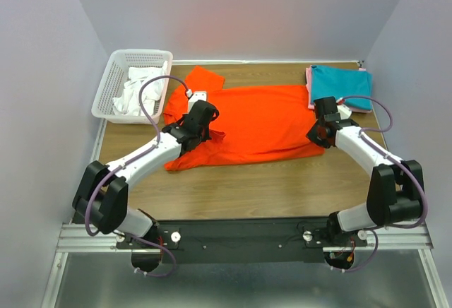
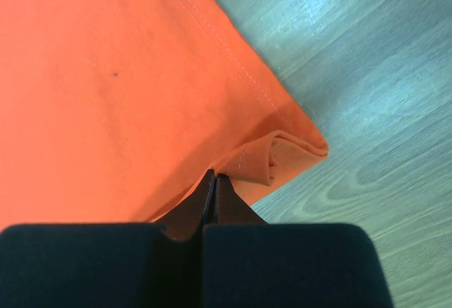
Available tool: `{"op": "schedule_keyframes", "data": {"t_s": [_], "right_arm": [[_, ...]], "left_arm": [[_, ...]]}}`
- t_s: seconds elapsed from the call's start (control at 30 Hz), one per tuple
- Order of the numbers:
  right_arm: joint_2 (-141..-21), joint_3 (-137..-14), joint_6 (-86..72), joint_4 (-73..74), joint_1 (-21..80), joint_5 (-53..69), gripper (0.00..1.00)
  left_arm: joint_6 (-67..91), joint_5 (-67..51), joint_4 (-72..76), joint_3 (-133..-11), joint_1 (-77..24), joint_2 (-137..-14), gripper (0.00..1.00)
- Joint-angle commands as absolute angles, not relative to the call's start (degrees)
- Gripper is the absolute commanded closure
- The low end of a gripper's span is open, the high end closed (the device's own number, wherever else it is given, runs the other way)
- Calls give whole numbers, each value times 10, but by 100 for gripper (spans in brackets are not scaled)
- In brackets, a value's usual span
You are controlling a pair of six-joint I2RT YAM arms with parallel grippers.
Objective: Fold and stack the t-shirts
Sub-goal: Fold the tshirt
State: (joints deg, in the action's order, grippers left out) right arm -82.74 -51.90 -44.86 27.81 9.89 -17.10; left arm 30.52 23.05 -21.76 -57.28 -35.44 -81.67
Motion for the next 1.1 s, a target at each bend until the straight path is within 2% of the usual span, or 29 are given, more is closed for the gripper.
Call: {"op": "schedule_keyframes", "data": {"t_s": [0.0, 0.4, 0.8, 1.07], "right_arm": [[-836, -535, -438, 272, 91, -205, 99], [-870, -544, -439, 270, 82, -200, 99], [-897, -560, -431, 266, 79, -194, 99], [-905, -563, -427, 265, 76, -194, 99]], "left_arm": [[282, 267, -178, -588, -339, -828, 100], [200, 248, -84, -577, -317, -848, 100], [29, 200, -3, -621, -314, -967, 100], [-26, 178, 12, -653, -314, -1016, 100]]}}
